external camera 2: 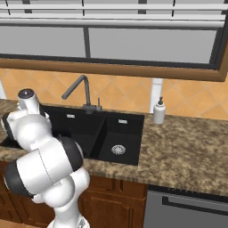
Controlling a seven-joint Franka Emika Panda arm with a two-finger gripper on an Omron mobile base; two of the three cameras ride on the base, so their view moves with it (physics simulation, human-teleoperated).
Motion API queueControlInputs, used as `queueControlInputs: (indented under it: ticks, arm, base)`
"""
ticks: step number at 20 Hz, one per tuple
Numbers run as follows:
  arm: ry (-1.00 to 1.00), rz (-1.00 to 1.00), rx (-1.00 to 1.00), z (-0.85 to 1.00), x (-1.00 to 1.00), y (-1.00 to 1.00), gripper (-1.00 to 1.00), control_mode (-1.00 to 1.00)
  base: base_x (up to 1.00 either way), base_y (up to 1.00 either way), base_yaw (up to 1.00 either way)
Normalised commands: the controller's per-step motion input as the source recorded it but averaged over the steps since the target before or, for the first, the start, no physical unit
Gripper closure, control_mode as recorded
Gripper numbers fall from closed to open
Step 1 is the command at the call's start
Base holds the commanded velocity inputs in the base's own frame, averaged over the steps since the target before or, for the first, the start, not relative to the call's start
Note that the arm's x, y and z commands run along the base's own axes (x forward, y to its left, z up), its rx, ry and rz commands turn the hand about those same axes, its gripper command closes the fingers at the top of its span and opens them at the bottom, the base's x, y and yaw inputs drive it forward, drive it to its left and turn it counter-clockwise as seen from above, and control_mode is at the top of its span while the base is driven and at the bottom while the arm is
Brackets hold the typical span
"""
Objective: Pick the pan and sponge and place them into the sink. Then turn on the water.
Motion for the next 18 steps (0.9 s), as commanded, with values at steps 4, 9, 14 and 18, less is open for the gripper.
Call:
queueControlInputs:
  ticks: [4,9,14,18]
  arm:
    - [0.13,-0.03,-0.08,0.81,-0.13,-0.26,-1.0,-1.0]
    - [-0.02,0.07,-0.03,0.15,-0.65,-0.68,-1.0,-1.0]
    - [-0.08,0.16,0.0,0.0,-0.49,-0.84,-1.0,-1.0]
    - [-0.09,0.15,0.0,0.0,0.01,-0.95,-1.0,-1.0]
  base:
    - [0.0,0.0,0.0]
    - [0.0,0.0,0.0]
    - [0.0,0.0,0.0]
    - [0.0,0.0,0.0]
